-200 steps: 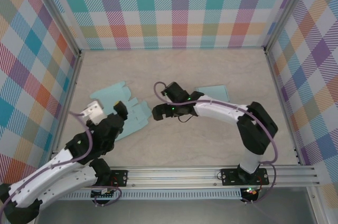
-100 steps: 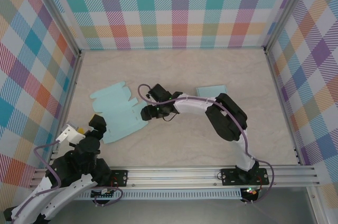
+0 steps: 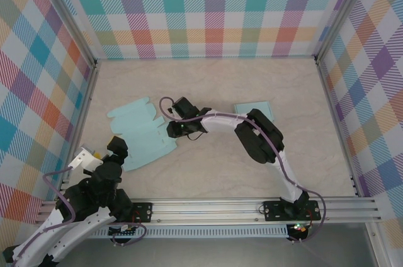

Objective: Fold the paper box

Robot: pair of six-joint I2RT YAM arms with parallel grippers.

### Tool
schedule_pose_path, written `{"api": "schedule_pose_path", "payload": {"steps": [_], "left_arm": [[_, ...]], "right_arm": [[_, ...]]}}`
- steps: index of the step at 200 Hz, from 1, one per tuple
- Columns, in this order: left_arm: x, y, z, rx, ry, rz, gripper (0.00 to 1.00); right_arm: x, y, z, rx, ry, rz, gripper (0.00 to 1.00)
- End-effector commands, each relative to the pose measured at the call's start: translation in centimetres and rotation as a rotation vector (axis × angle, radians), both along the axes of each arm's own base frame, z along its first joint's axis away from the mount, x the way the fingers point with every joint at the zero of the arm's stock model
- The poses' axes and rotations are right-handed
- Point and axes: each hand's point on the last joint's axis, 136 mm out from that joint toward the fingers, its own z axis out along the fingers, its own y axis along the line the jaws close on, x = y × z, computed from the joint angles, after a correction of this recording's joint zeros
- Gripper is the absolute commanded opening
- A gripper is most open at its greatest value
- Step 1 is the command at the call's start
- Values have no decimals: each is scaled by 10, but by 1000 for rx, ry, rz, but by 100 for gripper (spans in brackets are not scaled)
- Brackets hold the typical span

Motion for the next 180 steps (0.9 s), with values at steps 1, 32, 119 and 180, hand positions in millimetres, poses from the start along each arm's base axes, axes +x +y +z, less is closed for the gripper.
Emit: {"api": "schedule_pose_path", "payload": {"steps": [1, 32, 119, 180], "left_arm": [[-1, 3, -4, 26, 22, 15, 100], [2, -2, -5, 49, 44, 1, 100], [42, -71, 49, 385, 83, -274, 100], [118, -173, 72, 681, 110, -674, 100]], "right_arm": [[3, 4, 19, 36, -53, 20, 0], [14, -28, 52, 42, -162, -16, 0], [-2, -139, 116, -165, -507, 238, 0], [-22, -171, 154, -172, -628, 347, 0]]}}
